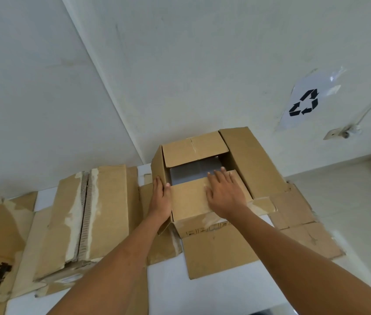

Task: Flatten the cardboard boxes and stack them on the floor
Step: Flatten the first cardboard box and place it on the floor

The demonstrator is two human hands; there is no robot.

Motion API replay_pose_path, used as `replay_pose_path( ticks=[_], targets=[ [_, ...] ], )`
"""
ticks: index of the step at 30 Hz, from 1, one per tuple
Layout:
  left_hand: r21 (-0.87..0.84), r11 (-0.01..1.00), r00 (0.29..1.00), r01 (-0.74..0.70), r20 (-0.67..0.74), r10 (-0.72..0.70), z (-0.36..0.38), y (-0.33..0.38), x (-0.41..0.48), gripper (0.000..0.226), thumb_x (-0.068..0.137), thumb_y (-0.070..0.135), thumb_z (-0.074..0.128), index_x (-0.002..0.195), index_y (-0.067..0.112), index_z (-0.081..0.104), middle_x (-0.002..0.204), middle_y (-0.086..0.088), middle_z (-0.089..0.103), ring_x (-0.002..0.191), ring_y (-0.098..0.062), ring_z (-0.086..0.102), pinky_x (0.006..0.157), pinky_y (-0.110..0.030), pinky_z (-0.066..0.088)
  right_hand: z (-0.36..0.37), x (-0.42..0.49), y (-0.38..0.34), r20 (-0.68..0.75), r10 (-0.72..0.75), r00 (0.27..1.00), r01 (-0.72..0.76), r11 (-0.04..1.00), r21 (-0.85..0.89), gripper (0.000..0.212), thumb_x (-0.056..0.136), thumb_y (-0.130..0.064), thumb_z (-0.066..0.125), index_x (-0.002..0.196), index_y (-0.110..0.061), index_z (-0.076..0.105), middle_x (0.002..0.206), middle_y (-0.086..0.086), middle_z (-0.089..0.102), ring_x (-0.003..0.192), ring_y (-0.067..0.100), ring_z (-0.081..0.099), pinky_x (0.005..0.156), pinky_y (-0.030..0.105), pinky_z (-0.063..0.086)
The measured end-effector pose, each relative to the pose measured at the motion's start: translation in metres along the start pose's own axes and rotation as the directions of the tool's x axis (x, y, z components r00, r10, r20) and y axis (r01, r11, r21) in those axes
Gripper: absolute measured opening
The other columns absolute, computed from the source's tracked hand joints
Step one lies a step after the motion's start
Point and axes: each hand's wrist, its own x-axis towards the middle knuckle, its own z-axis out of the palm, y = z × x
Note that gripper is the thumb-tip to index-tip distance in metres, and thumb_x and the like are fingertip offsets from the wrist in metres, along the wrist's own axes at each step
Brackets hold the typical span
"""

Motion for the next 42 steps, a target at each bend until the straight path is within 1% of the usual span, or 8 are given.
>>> replay_pose_path(
  ticks=[4, 11, 17, 26, 30, 32, 37, 42],
  targets=[
    [-0.077, 0.997, 1.0, 0.015, 0.003, -0.015, 0.001, -0.005, 0.003, 0.061, 0.109, 0.043, 0.027, 0.162, 0.022, 0.004, 0.169, 0.006, 0.004, 0.154, -0.015, 0.008, 0.122, -0.033, 0.007, -0.002, 0.001, 0.003, -0.087, -0.051, 0.995, 0.048, 0.998, -0.033, 0.067, 0.103, -0.052, 0.025, 0.155, -0.014, 0.04, 0.141, 0.008, 0.05, 0.134, 0.027, 0.043, 0.117, 0.043, 0.031],
    [-0.39, 0.918, 0.997, 0.069, -0.005, -0.077, 0.008, -0.008, 0.006, 0.06, 0.108, 0.039, 0.038, 0.161, 0.025, 0.016, 0.167, 0.007, 0.015, 0.152, -0.015, 0.022, 0.124, -0.042, 0.02, -0.005, -0.003, 0.005, -0.275, -0.091, 0.957, 0.094, 0.996, -0.003, 0.059, 0.1, -0.05, 0.039, 0.145, -0.012, 0.049, 0.138, 0.009, 0.051, 0.132, 0.027, 0.045, 0.119, 0.047, 0.032],
    [-0.427, 0.902, 0.997, 0.063, -0.002, -0.071, 0.008, -0.005, 0.004, 0.058, 0.109, 0.036, 0.037, 0.161, 0.024, 0.015, 0.167, 0.007, 0.015, 0.152, -0.013, 0.02, 0.116, -0.026, 0.018, -0.004, -0.006, 0.006, -0.318, -0.104, 0.942, 0.117, 0.993, 0.021, 0.055, 0.101, -0.047, 0.043, 0.144, -0.012, 0.048, 0.14, 0.009, 0.05, 0.135, 0.027, 0.043, 0.122, 0.047, 0.029],
    [-0.39, 0.921, 0.999, 0.026, -0.011, -0.032, 0.008, -0.011, 0.004, 0.062, 0.106, 0.05, 0.035, 0.161, 0.03, 0.014, 0.168, 0.006, 0.016, 0.152, -0.017, 0.022, 0.125, -0.047, 0.018, -0.01, -0.005, 0.006, -0.56, -0.135, 0.817, 0.181, 0.983, 0.027, 0.041, 0.099, -0.039, 0.056, 0.126, -0.009, 0.055, 0.123, 0.011, 0.053, 0.121, 0.03, 0.048, 0.121, 0.045, 0.028],
    [-0.403, 0.915, 0.999, 0.026, -0.012, -0.034, 0.01, -0.018, 0.008, 0.082, 0.088, 0.071, 0.043, 0.159, 0.037, 0.02, 0.166, 0.012, 0.021, 0.148, -0.017, 0.03, 0.122, -0.049, 0.025, -0.033, 0.004, -0.003, -0.655, -0.097, 0.75, 0.178, 0.982, 0.058, 0.024, 0.102, -0.035, 0.056, 0.091, -0.014, 0.062, 0.08, -0.001, 0.061, 0.073, 0.02, 0.055, 0.085, 0.037, 0.047],
    [-0.405, 0.914, 0.999, 0.033, -0.009, -0.04, 0.012, -0.025, 0.016, 0.085, 0.082, 0.076, 0.045, 0.157, 0.041, 0.024, 0.164, 0.014, 0.025, 0.146, -0.016, 0.036, 0.12, -0.049, 0.029, -0.053, 0.005, -0.012, -0.661, -0.08, 0.746, 0.178, 0.981, 0.082, 0.031, 0.1, -0.03, 0.054, 0.07, -0.02, 0.055, 0.057, -0.009, 0.049, 0.047, 0.016, 0.043, 0.056, 0.03, 0.035],
    [-0.409, 0.91, 0.997, 0.072, 0.015, -0.072, 0.02, -0.054, 0.04, 0.075, 0.086, 0.068, 0.053, 0.151, 0.051, 0.021, 0.163, 0.011, 0.029, 0.144, -0.016, 0.039, 0.118, -0.05, 0.033, -0.108, 0.003, -0.03, -0.113, -0.067, 0.991, 0.077, 0.993, 0.092, 0.036, 0.099, -0.039, 0.049, 0.069, -0.02, 0.055, 0.064, -0.004, 0.049, 0.061, 0.021, 0.056, 0.059, 0.03, 0.047],
    [-0.319, 0.947, 0.999, 0.027, -0.011, -0.032, 0.007, -0.008, 0.005, 0.064, 0.106, 0.047, 0.037, 0.162, 0.027, 0.011, 0.169, 0.008, 0.006, 0.154, -0.016, 0.013, 0.125, -0.039, 0.013, -0.119, -0.022, -0.034, 0.3, -0.178, 0.937, 0.132, 0.977, 0.168, 0.04, 0.098, -0.056, 0.057, 0.092, -0.018, 0.068, 0.088, -0.003, 0.068, 0.082, 0.016, 0.064, 0.082, 0.035, 0.053]
  ],
)
